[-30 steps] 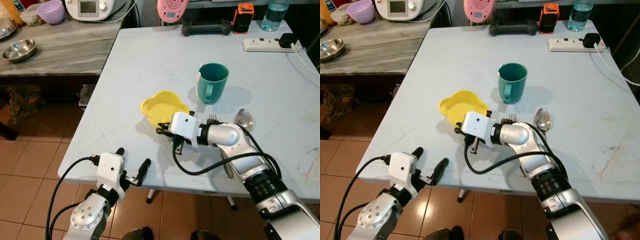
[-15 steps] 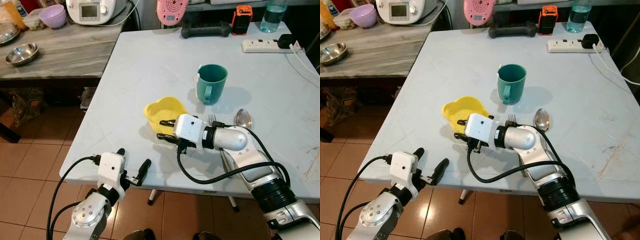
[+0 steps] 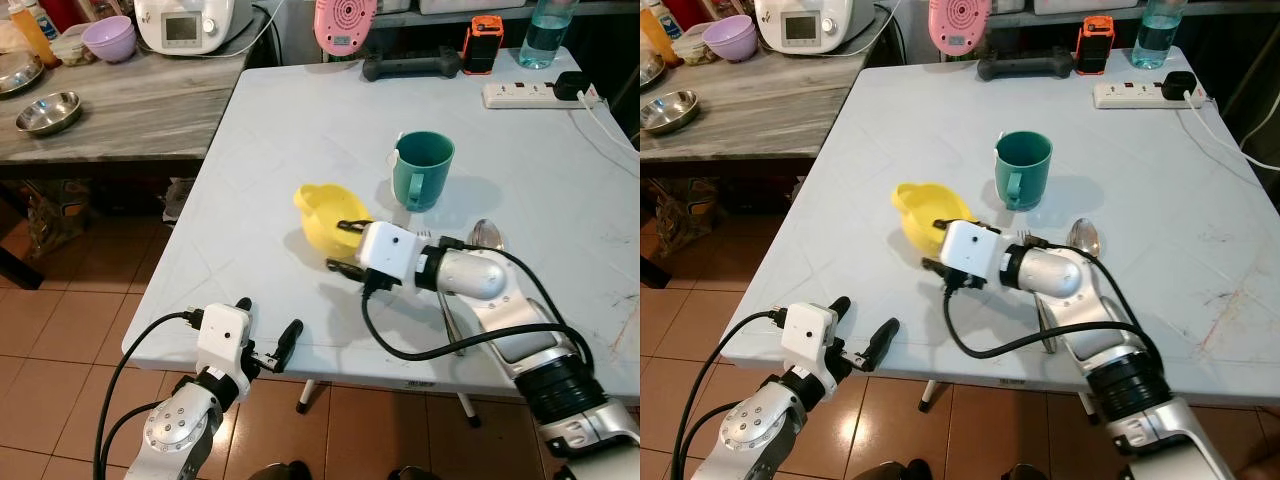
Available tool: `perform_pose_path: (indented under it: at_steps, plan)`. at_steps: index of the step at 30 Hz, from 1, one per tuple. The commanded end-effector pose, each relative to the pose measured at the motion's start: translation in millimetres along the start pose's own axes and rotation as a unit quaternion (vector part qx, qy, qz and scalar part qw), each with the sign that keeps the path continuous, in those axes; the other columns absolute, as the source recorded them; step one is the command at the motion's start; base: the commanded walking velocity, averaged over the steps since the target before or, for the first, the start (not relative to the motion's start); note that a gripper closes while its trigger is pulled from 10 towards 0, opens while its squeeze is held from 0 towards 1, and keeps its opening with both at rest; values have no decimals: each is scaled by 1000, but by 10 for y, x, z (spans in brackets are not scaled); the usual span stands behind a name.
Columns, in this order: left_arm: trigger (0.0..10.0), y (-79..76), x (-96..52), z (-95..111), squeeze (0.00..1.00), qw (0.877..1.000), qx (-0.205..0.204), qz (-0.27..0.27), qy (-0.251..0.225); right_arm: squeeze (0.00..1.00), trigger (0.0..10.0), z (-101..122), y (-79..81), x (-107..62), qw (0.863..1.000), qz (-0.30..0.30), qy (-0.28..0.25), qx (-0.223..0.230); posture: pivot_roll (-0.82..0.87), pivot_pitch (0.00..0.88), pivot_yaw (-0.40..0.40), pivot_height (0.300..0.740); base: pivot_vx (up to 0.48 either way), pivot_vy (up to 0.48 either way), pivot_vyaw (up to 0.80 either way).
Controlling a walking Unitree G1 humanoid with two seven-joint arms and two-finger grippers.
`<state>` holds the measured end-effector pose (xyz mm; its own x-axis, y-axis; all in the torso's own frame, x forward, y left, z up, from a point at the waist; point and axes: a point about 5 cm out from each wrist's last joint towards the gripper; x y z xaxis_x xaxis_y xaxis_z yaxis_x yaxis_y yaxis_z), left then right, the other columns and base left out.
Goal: Setting the table
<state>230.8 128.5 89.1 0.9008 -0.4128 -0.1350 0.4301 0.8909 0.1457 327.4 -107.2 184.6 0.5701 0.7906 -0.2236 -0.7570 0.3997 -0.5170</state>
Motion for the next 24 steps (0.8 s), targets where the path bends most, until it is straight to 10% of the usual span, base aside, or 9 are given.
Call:
perform_pose_path:
  at_steps: [1,6,8,9,10,11,24]
  plan:
    - [10000,51,-78,-188,0,999,-3,13,50,1000,10000,-51,23,-26,1000,-1,5,3,-51,119,134,740,0,0,0]
    - [10000,48,-71,-198,0,999,-3,8,54,937,10000,-49,48,-14,1000,-6,5,2,-58,120,138,740,0,0,0]
    - [10000,45,-67,-200,0,998,-2,6,55,553,10000,-48,41,-5,1000,-16,5,2,-58,120,138,740,0,0,0]
    - [10000,46,-62,-199,0,998,-2,5,55,553,10000,-49,34,-1,1000,-19,5,3,-61,121,142,740,0,0,0]
    - [10000,46,-60,-199,0,998,-2,5,55,153,10000,-51,27,2,1000,-23,5,2,-61,121,142,740,0,0,0]
    - [10000,46,-57,-199,0,998,-3,4,55,0,10000,-58,12,6,1000,-28,6,-2,-61,121,142,740,0,0,0]
    - [10000,34,-46,-209,0,998,-9,5,61,0,10000,118,5,119,998,16,-41,-45,-58,125,136,740,0,0,0]
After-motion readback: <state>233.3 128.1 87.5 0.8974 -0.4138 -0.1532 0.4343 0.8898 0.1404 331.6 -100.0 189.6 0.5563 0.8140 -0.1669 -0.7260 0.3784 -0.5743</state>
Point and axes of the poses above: a point about 5 cm out from each wrist's last joint towards the gripper, its own x axis pointing out of the wrist towards the gripper, its own z axis along the axis of the wrist's last joint, y = z × x, and after that the axes turned 11 degrees about x, right-handed
